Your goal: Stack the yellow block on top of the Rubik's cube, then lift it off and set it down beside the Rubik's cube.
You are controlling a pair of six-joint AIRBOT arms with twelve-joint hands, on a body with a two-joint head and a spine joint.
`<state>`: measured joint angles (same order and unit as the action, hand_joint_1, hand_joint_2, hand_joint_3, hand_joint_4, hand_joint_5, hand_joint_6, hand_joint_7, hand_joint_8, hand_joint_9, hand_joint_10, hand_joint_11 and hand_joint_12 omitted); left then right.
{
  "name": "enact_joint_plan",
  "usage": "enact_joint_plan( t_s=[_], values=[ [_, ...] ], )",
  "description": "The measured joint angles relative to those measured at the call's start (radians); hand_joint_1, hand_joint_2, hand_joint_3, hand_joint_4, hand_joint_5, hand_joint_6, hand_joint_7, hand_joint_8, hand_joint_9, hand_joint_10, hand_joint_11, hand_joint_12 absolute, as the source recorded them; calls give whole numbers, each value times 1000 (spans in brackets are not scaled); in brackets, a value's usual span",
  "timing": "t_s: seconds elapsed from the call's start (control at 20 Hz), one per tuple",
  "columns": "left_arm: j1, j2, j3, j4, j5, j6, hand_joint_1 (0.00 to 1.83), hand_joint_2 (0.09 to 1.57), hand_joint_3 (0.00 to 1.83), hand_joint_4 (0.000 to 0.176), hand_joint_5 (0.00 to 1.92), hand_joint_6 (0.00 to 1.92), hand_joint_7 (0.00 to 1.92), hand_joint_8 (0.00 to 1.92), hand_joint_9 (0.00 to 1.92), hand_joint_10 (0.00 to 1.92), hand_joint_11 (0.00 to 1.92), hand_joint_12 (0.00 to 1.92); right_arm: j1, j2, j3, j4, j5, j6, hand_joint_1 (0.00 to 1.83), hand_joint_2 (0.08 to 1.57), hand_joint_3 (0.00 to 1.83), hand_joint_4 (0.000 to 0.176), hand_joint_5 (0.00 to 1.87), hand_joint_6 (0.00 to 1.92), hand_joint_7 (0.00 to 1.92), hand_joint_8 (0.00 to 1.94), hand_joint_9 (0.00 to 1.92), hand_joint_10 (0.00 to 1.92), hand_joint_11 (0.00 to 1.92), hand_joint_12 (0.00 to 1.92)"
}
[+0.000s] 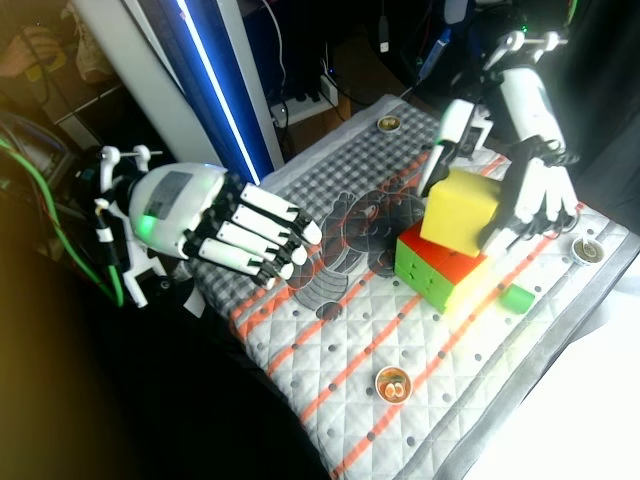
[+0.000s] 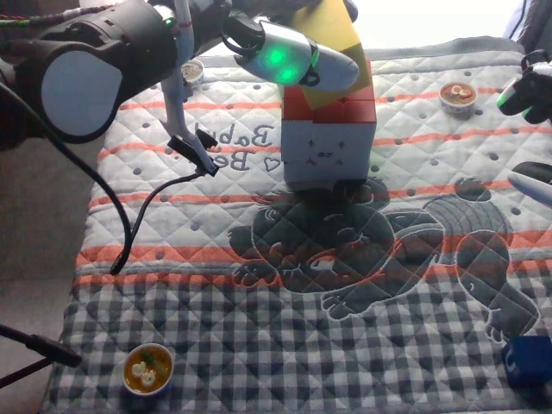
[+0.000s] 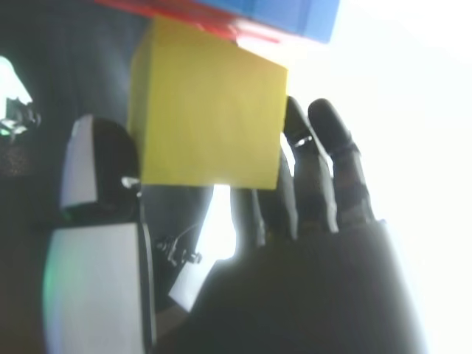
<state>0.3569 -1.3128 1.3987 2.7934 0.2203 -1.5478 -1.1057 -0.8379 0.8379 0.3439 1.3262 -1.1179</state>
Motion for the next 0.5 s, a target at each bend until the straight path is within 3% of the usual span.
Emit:
enact_joint_plan(
  t_s=[0.1, 0.15, 0.2, 0.4, 0.5],
  values=[
    [0, 0, 2, -2, -1, 1, 852, 1094, 0, 57, 407, 377, 301, 9, 36, 385, 0, 1139, 0, 0, 0, 0, 0, 0, 924, 1118, 16, 0, 513, 824, 657, 953, 534, 1257, 326, 1712],
    [0, 0, 2, -2, -1, 1, 853, 1043, 0, 107, 327, 127, 214, 1, 13, 277, 0, 1075, 0, 0, 0, 0, 0, 0, 953, 1119, 15, 0, 521, 821, 654, 947, 522, 1244, 299, 1722],
    [0, -1, 3, -2, -3, 1, 849, 1023, 0, 123, 299, 69, 190, 2, 8, 237, 0, 1042, 0, 0, 0, 0, 0, 0, 946, 1117, 12, 0, 528, 820, 661, 929, 528, 1217, 299, 1713],
    [0, -6, 11, -4, -4, 1, 837, 966, 0, 123, 210, 8, 161, 1, 2, 185, 0, 961, 0, 0, 2, 2, 0, 0, 923, 1126, 14, 0, 533, 835, 672, 931, 537, 1233, 321, 1735],
    [0, -6, 11, -4, -5, 2, 805, 952, 0, 146, 181, 1, 136, 1, 10, 119, 0, 856, 0, 0, 2, 0, 0, 0, 951, 1117, 8, 0, 528, 824, 672, 922, 527, 1246, 314, 1750]
  ],
)
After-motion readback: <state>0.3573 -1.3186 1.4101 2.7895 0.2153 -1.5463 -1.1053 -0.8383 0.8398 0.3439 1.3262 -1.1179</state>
